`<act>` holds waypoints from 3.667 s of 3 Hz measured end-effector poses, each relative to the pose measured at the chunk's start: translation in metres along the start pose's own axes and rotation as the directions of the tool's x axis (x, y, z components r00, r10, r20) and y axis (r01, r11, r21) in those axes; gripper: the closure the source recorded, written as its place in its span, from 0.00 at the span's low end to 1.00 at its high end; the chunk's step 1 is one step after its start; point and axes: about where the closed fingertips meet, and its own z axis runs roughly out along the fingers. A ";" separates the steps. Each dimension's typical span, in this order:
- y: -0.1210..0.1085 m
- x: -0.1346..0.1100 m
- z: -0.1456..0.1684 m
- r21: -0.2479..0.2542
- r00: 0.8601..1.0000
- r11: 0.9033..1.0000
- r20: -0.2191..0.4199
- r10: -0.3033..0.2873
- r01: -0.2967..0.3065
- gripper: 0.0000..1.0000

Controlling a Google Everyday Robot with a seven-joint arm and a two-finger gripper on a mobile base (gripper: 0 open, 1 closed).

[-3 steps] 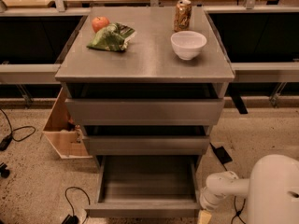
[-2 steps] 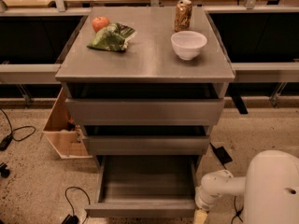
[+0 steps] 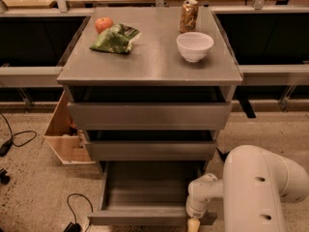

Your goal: Open bottom drawer

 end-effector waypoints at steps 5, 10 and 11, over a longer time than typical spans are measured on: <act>0.059 0.017 0.008 -0.128 0.995 0.989 0.059 0.079 -0.071 0.73; 0.079 0.024 0.020 -0.202 0.994 0.977 0.067 0.081 -0.066 1.00; 0.079 0.024 0.020 -0.202 0.994 0.977 0.067 0.081 -0.066 0.73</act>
Offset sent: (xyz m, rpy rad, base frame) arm 0.0053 -0.0124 0.0115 0.0236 0.0024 -0.0472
